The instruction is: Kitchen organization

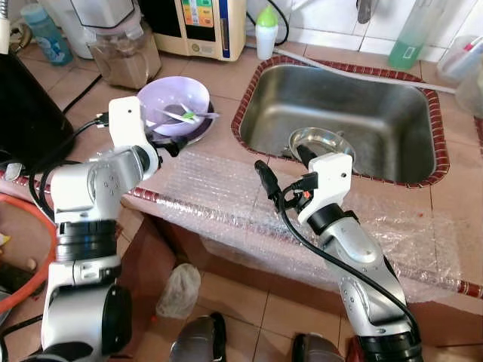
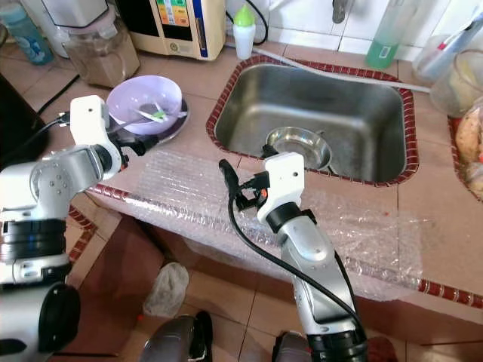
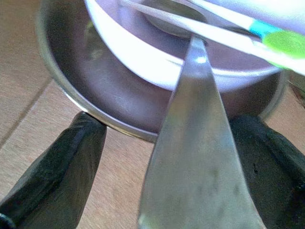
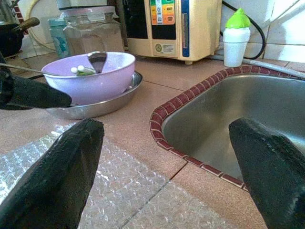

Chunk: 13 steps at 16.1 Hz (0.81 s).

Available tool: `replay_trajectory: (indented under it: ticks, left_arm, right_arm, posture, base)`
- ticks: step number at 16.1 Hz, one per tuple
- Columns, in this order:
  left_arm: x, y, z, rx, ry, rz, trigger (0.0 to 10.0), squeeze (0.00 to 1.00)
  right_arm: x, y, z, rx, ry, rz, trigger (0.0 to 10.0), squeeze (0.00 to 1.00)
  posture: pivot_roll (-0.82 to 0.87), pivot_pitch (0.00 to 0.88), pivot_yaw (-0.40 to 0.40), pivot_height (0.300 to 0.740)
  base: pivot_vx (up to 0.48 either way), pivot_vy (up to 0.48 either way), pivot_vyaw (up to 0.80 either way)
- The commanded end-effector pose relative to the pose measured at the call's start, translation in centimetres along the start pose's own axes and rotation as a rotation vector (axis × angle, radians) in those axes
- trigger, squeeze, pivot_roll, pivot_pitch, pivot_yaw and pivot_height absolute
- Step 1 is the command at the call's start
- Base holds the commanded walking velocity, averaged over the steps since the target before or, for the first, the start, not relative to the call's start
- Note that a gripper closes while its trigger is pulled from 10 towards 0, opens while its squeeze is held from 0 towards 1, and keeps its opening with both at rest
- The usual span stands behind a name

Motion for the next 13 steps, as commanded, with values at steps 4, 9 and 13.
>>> replay_trajectory:
  ticks: [4,9,13]
  left_arm:
    - [-1.0,-0.7,2.1,0.024,-0.101,-0.02,10.0,0.0]
    - [-2.1,-1.9,3.4,0.053,-0.169,-0.057,10.0,0.0]
    - [-3.1,-2.7,2.7,0.079,-0.16,-0.072,10.0,0.0]
  right_arm:
    - [0.1,-0.2,-0.4,-0.002,0.021,0.002,10.0,0.0]
    - [0.2,-0.3,-0.3,-0.007,0.023,-0.001,10.0,0.0]
    - [0.5,-0.3,-0.1,-0.01,0.024,0.001,10.0,0.0]
  posture:
    - [0.01,0.09,0.087,0.74]
    - [0.02,0.087,0.077,0.74]
    - [0.03,0.083,0.07,0.74]
  base:
    - [0.0,0.0,0.0]
    - [0.0,0.0,0.0]
    - [0.0,0.0,0.0]
Point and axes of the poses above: a point about 5 cm out from each wrist's last joint towards the gripper, its own x axis pointing out of the wrist towards the gripper, its own y axis along the axis of the wrist's last joint, z = x × y, the point moved 5 cm from there along x, pointing out of the wrist towards the gripper, and after that the axes turned 7 degrees about x, right-handed, at the moved point
